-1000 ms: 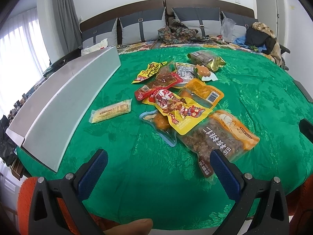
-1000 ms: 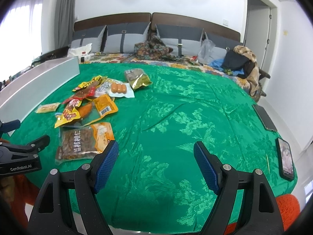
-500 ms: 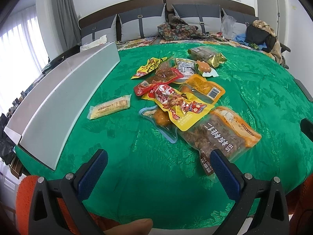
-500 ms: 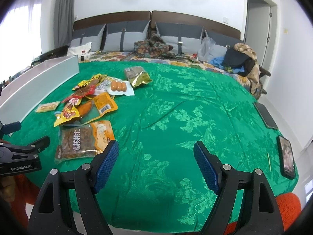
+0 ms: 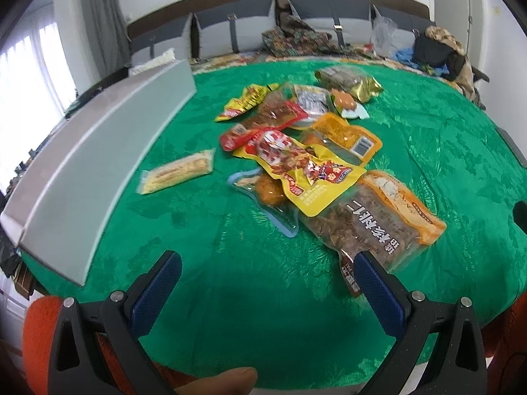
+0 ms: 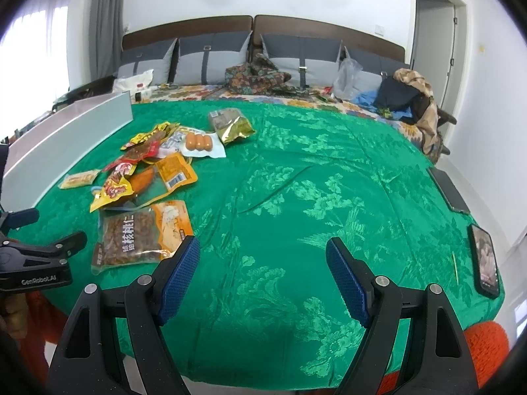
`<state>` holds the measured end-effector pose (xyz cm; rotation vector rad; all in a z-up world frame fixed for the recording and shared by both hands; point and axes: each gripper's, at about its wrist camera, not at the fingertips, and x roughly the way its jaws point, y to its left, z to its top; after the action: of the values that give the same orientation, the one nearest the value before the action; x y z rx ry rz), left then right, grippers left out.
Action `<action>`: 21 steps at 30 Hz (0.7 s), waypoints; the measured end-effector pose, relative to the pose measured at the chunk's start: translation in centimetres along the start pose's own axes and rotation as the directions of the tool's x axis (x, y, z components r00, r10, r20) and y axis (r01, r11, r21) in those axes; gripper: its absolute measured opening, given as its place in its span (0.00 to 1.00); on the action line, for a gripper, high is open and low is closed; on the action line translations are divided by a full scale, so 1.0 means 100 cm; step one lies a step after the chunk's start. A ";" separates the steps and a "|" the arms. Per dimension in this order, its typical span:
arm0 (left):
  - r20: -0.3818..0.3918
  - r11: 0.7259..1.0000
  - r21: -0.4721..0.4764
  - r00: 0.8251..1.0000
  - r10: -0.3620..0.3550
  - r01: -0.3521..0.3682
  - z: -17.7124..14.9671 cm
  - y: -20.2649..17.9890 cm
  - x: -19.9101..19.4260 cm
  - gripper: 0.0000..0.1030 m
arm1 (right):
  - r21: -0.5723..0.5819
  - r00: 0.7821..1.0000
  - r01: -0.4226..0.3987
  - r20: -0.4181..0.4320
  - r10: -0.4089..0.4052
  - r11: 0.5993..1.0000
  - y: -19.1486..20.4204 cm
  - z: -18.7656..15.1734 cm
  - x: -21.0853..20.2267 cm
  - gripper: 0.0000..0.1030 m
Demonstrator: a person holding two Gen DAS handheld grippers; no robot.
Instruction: Organize snacks
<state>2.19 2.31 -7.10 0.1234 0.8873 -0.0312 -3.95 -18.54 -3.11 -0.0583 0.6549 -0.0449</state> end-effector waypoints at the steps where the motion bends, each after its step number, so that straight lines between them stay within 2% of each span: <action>1: -0.014 1.000 0.004 1.000 0.001 -0.001 0.002 0.000 0.007 1.00 | 0.004 1.000 -0.003 -0.003 0.003 1.000 -0.001 0.000 0.001 0.80; 4: -0.057 1.000 -0.023 0.998 -0.004 0.003 0.006 0.007 0.026 1.00 | 0.087 0.998 -0.023 -0.050 0.027 0.996 -0.016 -0.002 0.009 0.79; 8: -0.076 0.996 -0.091 0.997 -0.027 0.020 0.007 0.023 0.035 1.00 | 0.193 0.993 -0.014 -0.116 0.037 0.981 -0.041 -0.008 0.020 0.79; 11: -0.092 0.995 -0.096 0.995 -0.027 0.018 0.005 0.029 0.039 1.00 | 0.203 0.985 -0.058 -0.150 0.089 0.977 -0.038 -0.010 0.024 0.80; 15: -0.057 0.995 -0.095 0.998 -0.028 0.022 0.006 0.037 0.025 1.00 | 0.123 0.957 -0.208 -0.178 0.228 0.970 0.002 -0.011 0.023 0.79; 17: -0.040 0.995 -0.096 0.999 -0.024 0.020 0.007 0.042 0.019 1.00 | 0.070 0.948 -0.256 -0.176 0.265 0.964 0.021 -0.011 0.019 0.79; 21: -0.083 0.991 -0.137 0.996 -0.014 0.002 0.003 0.057 0.030 1.00 | -0.030 0.919 -0.347 -0.212 0.333 0.938 0.052 -0.013 0.019 0.80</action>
<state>4.81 8.01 -8.71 -0.0074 0.9713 0.0276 -3.12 -13.50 -5.71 -0.0036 0.8646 0.3118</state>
